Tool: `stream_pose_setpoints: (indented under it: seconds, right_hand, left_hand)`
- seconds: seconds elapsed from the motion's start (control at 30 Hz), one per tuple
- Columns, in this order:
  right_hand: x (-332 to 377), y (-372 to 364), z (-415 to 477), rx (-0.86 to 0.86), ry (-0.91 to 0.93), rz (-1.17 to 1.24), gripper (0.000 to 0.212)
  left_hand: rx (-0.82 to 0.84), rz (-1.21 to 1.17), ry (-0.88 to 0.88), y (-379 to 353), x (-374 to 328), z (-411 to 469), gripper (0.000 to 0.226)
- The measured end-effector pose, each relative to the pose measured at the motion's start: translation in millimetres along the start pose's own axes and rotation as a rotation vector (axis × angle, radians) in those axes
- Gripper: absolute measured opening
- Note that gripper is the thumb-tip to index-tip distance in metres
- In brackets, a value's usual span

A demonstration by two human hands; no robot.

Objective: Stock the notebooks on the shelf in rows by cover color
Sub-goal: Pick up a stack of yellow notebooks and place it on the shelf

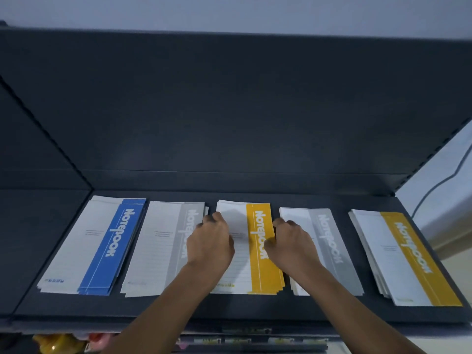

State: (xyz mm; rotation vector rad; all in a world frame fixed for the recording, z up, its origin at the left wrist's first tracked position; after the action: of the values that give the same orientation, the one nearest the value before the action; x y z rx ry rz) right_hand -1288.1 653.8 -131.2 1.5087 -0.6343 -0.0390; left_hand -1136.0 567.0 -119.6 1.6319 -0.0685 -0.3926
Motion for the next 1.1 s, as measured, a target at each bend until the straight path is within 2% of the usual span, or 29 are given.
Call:
stream_pose_setpoints:
  seconds: [0.27,0.47,0.77,1.1]
  right_hand:
    - [15.0,20.6,-0.6,-0.027,0.159,0.04,0.038]
    - [43.1,14.7,-7.7,0.002,0.315,0.075,0.041]
    - [142.0,-11.7,-15.4,0.093,0.542,0.146,0.032]
    - [292.2,-55.3,-46.3,0.25,0.796,0.124,0.03]
  left_hand:
    - [-0.041,-0.024,0.007,16.5,4.5,-7.6,0.045]
    - [-0.081,-0.086,0.039,32.3,29.2,-21.7,0.036]
    - [-0.138,-0.148,0.213,59.2,130.6,-58.1,0.035]
    - [-0.249,-0.203,0.452,104.7,276.8,-108.7,0.037]
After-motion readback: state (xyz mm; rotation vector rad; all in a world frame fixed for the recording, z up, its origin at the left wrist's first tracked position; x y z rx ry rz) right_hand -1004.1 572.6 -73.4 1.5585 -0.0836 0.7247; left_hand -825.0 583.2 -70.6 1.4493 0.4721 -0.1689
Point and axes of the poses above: each hand's wrist, its own z-axis towards the middle knuckle, its own y-axis out of the back of the hand, x = y × z, the point moved 6 cm from there along z, towards the middle knuckle, and after that the axes turned 10 degrees about y, right-handed, at the moved point
